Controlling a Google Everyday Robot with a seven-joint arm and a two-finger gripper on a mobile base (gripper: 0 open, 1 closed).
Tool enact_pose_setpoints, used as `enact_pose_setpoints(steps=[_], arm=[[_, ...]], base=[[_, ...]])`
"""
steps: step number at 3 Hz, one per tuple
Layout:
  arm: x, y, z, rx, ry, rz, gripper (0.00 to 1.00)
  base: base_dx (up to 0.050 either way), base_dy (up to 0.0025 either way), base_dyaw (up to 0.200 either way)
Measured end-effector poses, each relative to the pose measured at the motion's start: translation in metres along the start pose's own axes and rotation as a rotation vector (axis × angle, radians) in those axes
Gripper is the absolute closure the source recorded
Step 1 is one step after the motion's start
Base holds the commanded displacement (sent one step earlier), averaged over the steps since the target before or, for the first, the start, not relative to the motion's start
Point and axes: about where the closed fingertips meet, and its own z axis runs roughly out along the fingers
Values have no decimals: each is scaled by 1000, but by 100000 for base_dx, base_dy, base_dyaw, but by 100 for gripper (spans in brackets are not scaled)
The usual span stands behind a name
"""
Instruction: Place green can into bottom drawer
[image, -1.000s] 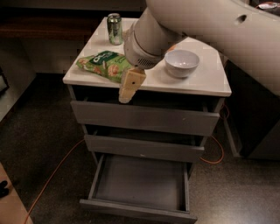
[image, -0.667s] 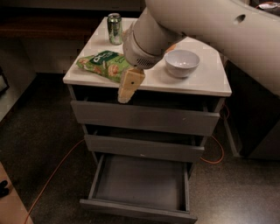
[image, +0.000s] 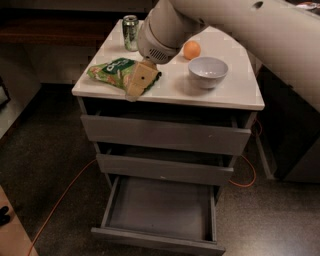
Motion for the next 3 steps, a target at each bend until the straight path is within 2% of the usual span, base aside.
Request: enact_pose_setpoints(steps=[1,2,3], arm=[[-8,-27,13,16,-34,100,0],[-2,-49,27,58,-58,218,0],[13,-75,35,126,-84,341,0]], base=[[0,0,0],[0,0,0],[0,0,0]])
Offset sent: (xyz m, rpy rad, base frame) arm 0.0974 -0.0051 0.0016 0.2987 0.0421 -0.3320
